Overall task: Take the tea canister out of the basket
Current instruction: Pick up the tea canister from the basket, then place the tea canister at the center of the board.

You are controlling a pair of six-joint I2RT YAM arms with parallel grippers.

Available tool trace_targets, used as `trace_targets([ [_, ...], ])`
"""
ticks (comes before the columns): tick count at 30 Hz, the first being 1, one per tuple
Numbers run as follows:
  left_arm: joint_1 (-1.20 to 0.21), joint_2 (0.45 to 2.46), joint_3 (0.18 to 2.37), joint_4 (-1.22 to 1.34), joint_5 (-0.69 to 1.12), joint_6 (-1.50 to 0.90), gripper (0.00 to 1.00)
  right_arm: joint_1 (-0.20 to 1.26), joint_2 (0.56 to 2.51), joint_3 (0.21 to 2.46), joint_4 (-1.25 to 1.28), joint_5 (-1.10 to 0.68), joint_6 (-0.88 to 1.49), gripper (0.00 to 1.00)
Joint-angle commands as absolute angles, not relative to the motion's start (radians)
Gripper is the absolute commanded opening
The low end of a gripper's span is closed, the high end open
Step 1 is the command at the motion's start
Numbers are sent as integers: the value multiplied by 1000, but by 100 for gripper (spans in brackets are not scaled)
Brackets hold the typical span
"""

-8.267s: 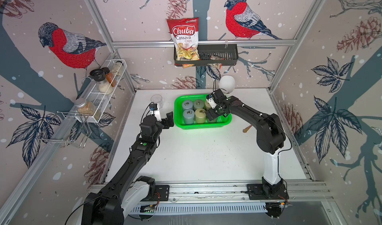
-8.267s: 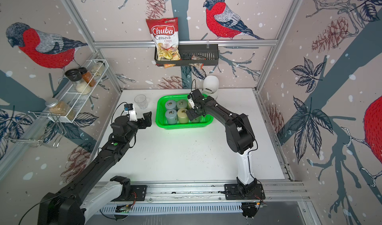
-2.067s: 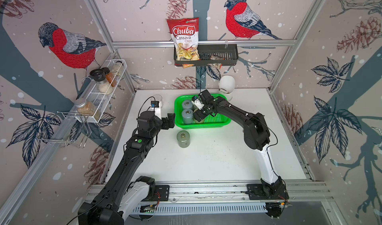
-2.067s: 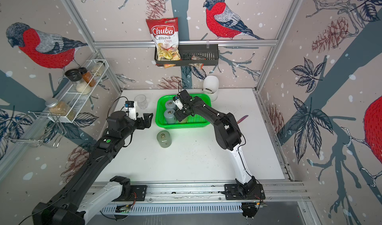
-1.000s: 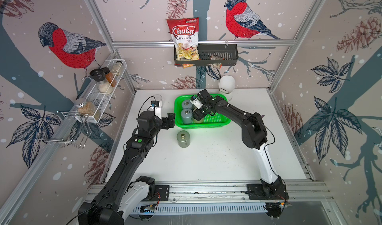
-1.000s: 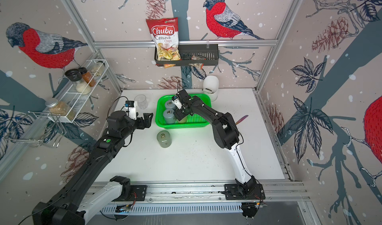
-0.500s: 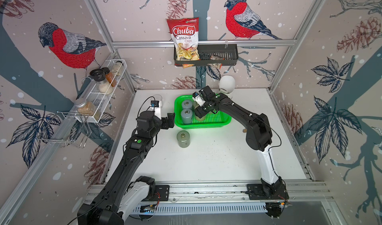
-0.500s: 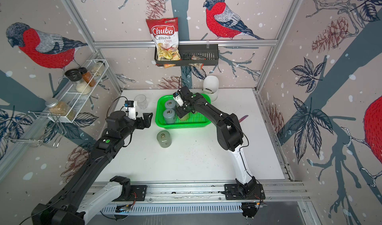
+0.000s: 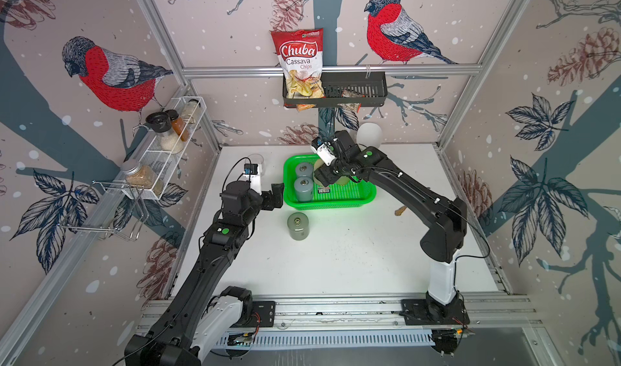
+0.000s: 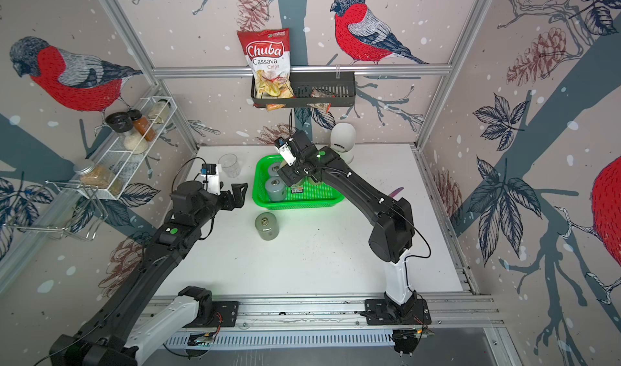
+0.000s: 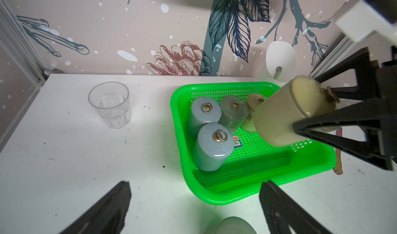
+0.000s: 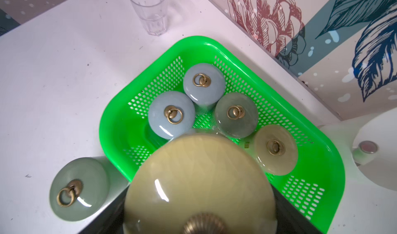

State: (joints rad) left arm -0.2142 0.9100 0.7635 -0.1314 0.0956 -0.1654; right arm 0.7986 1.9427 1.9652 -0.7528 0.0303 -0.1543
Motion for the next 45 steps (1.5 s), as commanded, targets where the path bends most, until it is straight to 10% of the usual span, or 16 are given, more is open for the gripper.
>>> trace_targets([
  [1, -218, 905, 764, -94, 87, -172, 98, 825, 1884, 1937, -749, 66, -144, 0],
  [15, -219, 915, 744, -61, 100, -186, 98, 959, 1662, 1565, -683, 56, -34, 0],
  [45, -224, 914, 751, -78, 81, -176, 98, 990, 1803, 1324, -394, 86, 52, 0],
])
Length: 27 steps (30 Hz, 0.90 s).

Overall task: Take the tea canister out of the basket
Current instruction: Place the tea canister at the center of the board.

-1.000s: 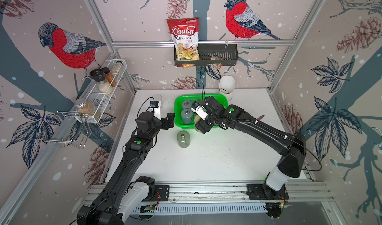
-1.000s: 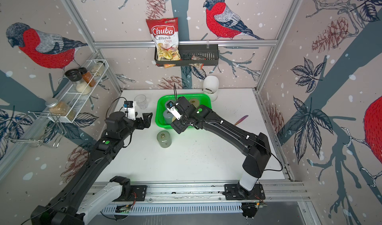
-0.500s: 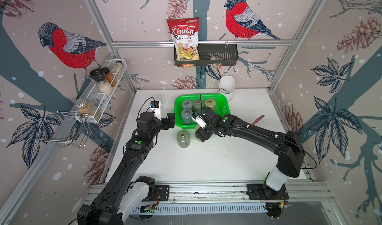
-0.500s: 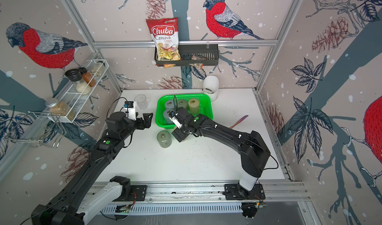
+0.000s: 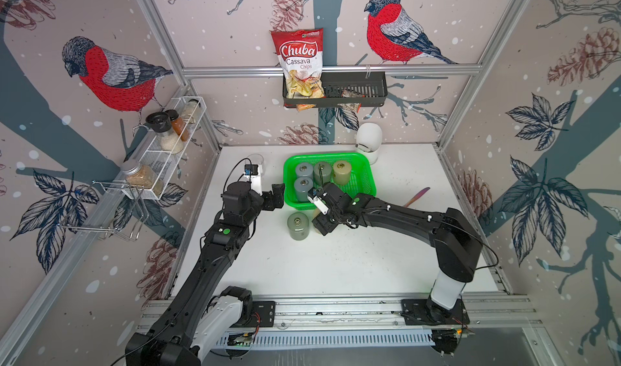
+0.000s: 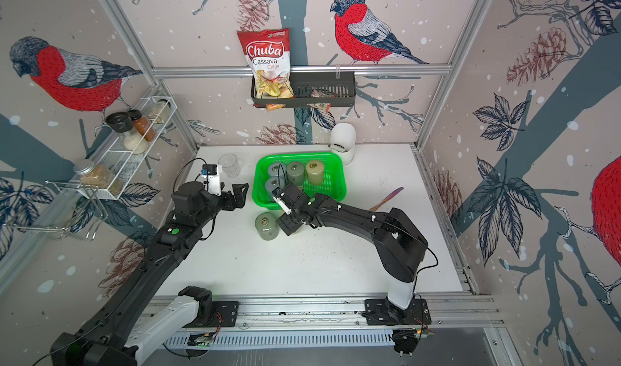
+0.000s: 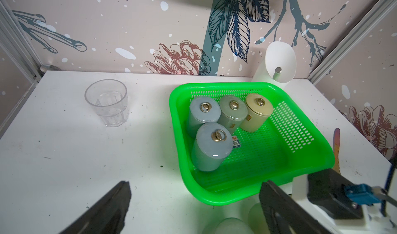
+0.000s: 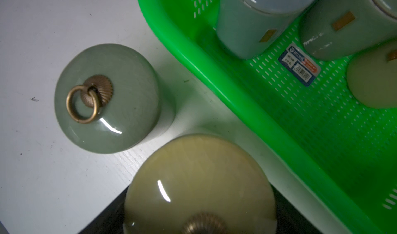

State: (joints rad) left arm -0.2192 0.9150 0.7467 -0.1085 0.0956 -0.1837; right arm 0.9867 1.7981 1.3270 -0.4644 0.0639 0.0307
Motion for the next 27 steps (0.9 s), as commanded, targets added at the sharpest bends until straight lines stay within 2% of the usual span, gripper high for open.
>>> trace_targets([
  [1, -224, 914, 750, -78, 81, -175, 98, 991, 1804, 1320, -389, 83, 52, 0],
  [27, -223, 930, 730, -66, 80, -167, 98, 1009, 1866, 1306, -342, 84, 69, 0],
])
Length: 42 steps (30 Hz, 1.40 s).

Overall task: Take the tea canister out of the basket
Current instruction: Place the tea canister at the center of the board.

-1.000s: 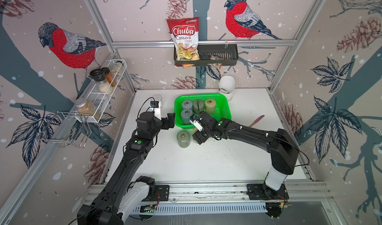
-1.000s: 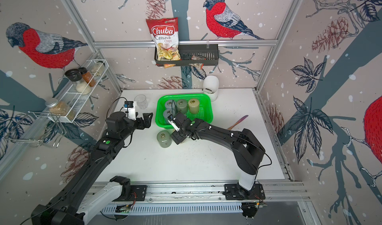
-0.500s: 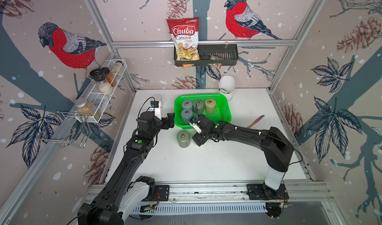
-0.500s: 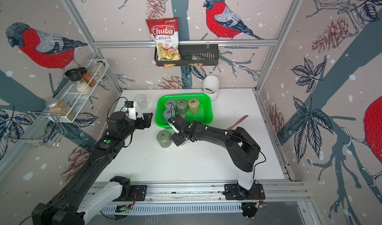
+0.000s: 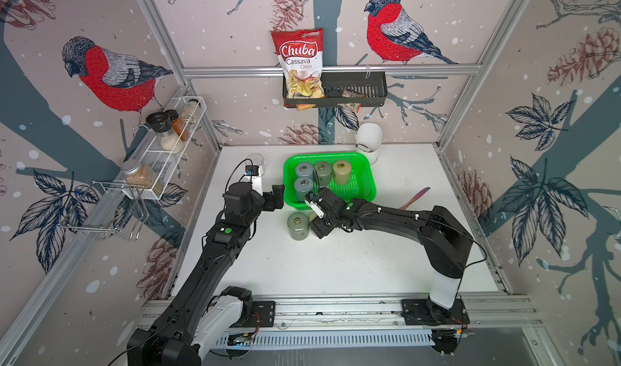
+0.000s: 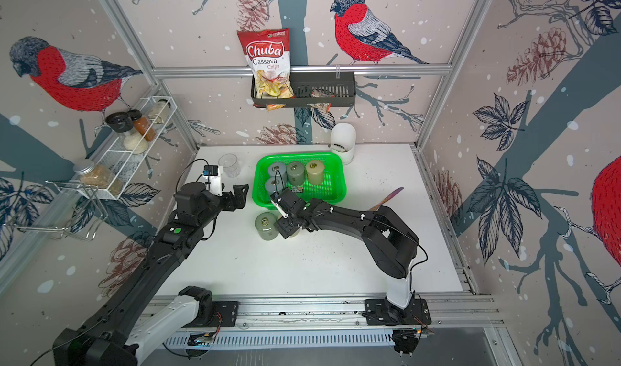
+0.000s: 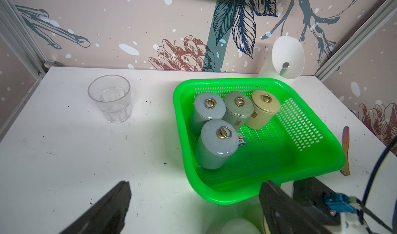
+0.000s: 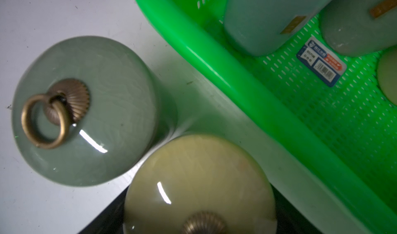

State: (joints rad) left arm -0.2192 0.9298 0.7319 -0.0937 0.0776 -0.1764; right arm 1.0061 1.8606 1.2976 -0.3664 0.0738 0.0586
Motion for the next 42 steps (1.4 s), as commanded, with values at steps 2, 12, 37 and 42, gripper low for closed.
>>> trace_targets([
  [2, -223, 929, 730, -68, 77, -165, 98, 1009, 1868, 1305, -344, 88, 67, 0],
  [12, -224, 927, 733, -71, 77, -166, 98, 1010, 1854, 1293, -343, 83, 61, 37],
  [37, -224, 923, 737, -47, 90, -180, 98, 994, 1781, 1354, -411, 21, -8, 100],
  [42, -223, 915, 739, -39, 84, -199, 98, 944, 1700, 1389, -402, 39, -14, 100],
])
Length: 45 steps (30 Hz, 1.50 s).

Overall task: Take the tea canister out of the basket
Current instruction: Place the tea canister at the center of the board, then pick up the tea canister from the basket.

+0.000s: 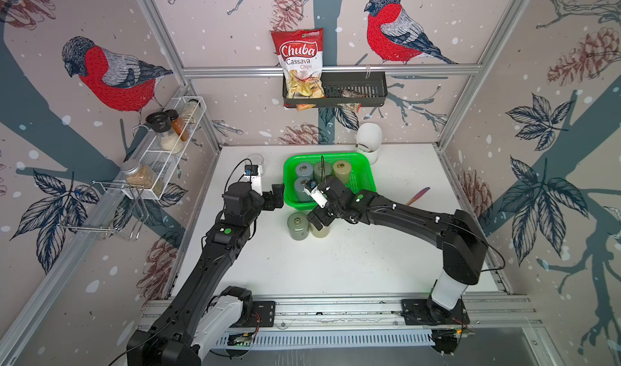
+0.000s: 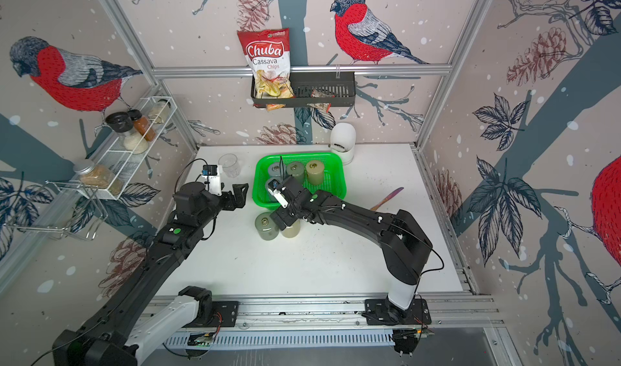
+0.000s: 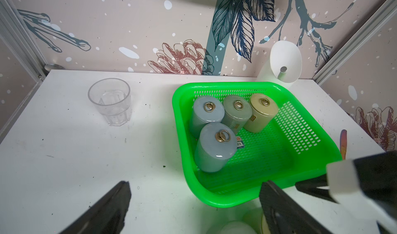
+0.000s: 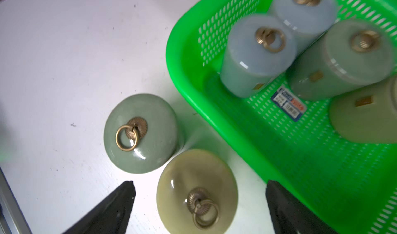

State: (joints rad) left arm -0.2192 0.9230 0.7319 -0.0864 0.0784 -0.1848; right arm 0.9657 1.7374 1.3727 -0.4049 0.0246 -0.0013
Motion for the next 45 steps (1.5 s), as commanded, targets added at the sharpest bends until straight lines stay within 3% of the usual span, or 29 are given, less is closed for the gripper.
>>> trace_targets([
  [1, -224, 912, 737, -34, 79, -206, 98, 928, 1692, 1396, -394, 43, -9, 100],
  [8, -224, 898, 732, -10, 43, -237, 98, 832, 1779, 1587, -459, 45, 78, 100],
  [20, -222, 873, 726, -25, 11, -241, 98, 847, 2113, 1961, -662, 44, 115, 100],
  [45, -222, 882, 710, -22, 9, -239, 98, 856, 2373, 2174, -662, 60, 117, 100],
])
